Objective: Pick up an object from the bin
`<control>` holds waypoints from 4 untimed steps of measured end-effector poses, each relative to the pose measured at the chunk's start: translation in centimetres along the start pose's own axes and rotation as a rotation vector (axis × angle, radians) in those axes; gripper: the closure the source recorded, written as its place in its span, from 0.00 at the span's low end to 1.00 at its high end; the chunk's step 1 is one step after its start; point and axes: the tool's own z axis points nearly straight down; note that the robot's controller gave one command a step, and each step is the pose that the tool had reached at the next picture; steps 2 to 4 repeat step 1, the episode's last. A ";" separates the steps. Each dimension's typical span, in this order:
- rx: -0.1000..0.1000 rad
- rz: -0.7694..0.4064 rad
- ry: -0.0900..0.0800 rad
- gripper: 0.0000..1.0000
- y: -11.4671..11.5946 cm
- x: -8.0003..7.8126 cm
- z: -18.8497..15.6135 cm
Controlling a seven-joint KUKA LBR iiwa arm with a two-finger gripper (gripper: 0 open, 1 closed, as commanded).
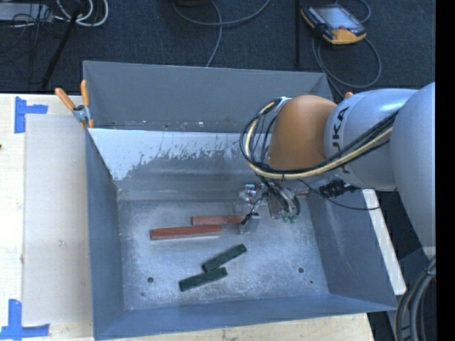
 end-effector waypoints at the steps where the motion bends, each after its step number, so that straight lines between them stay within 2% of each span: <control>1: 0.000 -0.032 -0.011 1.00 -1.5 0.2 -19.4; 4: 0.000 -0.032 -0.011 1.00 -1.5 0.2 -19.4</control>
Offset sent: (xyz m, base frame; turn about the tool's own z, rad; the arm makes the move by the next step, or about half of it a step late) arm -0.0039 -0.0153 0.1894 -0.0335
